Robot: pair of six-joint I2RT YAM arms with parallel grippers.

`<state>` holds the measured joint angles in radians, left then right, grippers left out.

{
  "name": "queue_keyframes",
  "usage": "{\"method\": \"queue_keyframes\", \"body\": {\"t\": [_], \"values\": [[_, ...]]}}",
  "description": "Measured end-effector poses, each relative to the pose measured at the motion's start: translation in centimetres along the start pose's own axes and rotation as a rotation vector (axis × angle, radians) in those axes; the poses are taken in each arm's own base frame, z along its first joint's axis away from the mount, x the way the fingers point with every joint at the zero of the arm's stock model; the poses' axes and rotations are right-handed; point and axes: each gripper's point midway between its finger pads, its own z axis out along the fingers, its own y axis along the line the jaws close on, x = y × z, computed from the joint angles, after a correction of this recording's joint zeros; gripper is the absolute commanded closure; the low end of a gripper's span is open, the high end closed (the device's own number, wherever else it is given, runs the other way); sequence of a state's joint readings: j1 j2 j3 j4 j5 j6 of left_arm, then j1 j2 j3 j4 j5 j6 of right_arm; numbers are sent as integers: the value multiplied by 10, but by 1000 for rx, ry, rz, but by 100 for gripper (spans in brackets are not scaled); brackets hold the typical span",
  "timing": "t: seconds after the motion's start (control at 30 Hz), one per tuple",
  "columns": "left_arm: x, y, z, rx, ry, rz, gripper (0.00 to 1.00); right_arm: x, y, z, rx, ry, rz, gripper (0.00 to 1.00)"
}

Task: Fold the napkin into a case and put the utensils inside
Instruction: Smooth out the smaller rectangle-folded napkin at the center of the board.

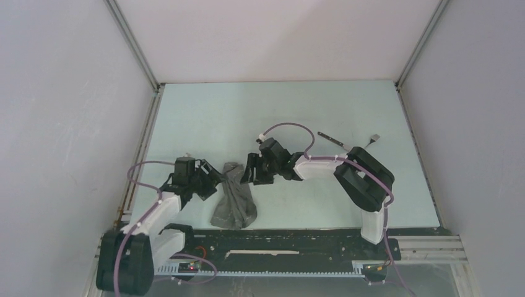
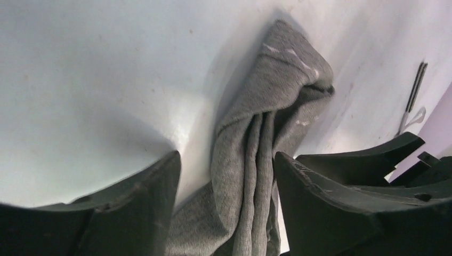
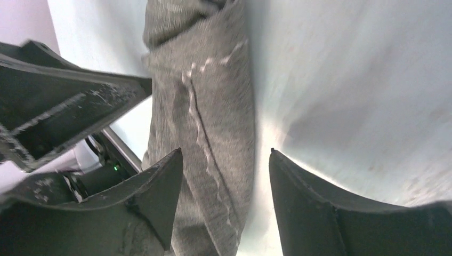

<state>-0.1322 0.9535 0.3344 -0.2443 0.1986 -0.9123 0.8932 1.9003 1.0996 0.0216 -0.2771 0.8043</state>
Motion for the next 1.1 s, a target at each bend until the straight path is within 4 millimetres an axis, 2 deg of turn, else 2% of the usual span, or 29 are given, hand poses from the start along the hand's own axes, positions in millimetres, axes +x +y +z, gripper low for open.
{"method": "queue_keyframes", "body": {"t": [0.1, 0.23, 0.4, 0.47, 0.57, 0.67, 0.77, 0.87, 0.97, 1.1], "values": [[-4, 2, 10, -8, 34, -27, 40, -15, -6, 6, -18, -29, 39, 43], [-7, -4, 20, 12, 60, -18, 45, -27, -15, 16, -29, -52, 81, 48], [-9, -7, 23, 32, 60, -2, 50, -39, -7, 30, -63, -67, 78, 54], [-9, -8, 25, 36, 59, 0, 52, -41, -5, 36, -78, -68, 76, 62], [-10, -8, 27, 39, 58, 9, 53, -42, -5, 42, -87, -69, 76, 81], [-13, -10, 29, 40, 58, 19, 48, -43, -6, 46, -92, -65, 84, 98], [-19, -16, 29, 53, 46, 37, 32, -49, -7, 45, -90, -73, 88, 100], [-25, -22, 26, 73, 19, 50, 23, -61, -5, 44, -85, -89, 79, 100], [-28, -27, 19, 105, -16, 59, 21, -82, -6, 41, -80, -123, 65, 100], [-19, -19, 14, 121, -27, 55, 27, -118, -18, 40, -46, -163, 39, 100]]}}
